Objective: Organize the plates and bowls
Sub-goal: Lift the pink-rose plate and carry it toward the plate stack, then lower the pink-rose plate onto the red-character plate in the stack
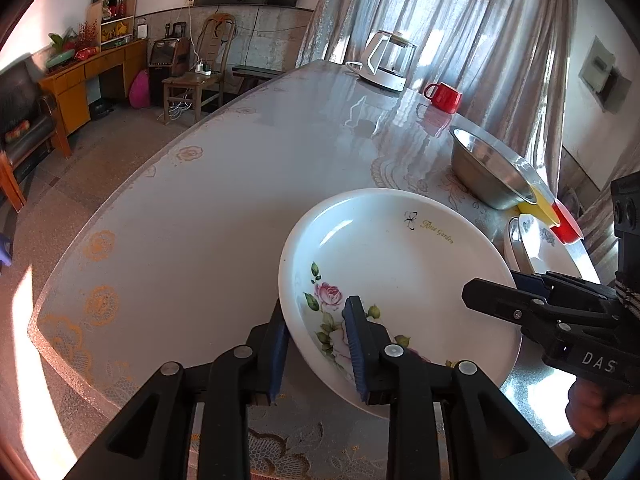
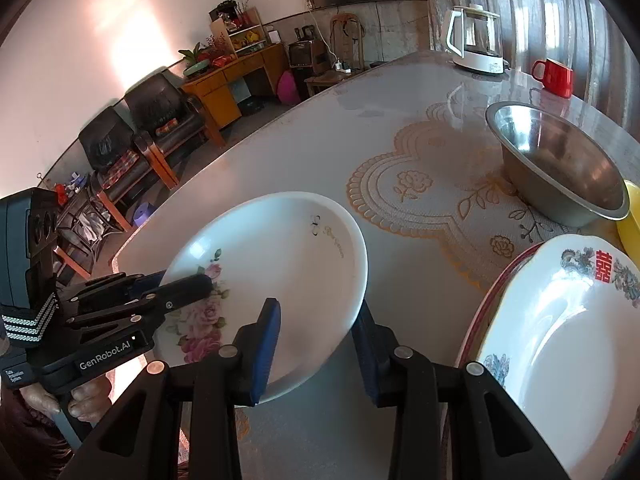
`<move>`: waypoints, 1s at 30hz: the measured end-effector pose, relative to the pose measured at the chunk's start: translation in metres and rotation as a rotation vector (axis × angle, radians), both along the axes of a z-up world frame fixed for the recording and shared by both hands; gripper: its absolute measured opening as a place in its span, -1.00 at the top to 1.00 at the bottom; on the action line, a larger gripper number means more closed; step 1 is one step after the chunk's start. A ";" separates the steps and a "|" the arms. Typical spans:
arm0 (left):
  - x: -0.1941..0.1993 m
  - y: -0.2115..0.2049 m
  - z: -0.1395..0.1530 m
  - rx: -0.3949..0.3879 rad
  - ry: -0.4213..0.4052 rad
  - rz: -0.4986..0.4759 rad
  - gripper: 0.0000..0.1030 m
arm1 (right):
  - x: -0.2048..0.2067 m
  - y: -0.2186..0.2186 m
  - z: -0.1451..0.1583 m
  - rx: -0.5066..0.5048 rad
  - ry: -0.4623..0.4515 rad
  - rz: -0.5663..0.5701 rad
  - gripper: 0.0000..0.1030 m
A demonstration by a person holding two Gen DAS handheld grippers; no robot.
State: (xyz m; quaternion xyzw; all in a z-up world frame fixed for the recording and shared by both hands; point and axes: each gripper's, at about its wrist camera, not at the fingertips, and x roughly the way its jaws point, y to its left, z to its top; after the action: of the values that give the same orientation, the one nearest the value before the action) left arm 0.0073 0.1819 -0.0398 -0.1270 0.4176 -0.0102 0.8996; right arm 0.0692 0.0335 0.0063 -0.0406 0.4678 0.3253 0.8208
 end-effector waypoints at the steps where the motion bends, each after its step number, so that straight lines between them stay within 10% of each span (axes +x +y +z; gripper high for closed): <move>1: -0.001 0.000 0.000 0.000 -0.004 -0.003 0.48 | 0.000 -0.001 0.000 0.004 0.002 -0.004 0.30; 30: -0.008 -0.039 0.032 -0.025 -0.124 -0.153 0.49 | -0.018 -0.066 0.028 0.123 -0.018 -0.137 0.30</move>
State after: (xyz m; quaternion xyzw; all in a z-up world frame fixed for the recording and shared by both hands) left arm -0.0002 0.1425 -0.0077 -0.1049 0.3694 -0.0919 0.9187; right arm 0.0509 -0.0321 0.0347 0.0391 0.4412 0.2961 0.8463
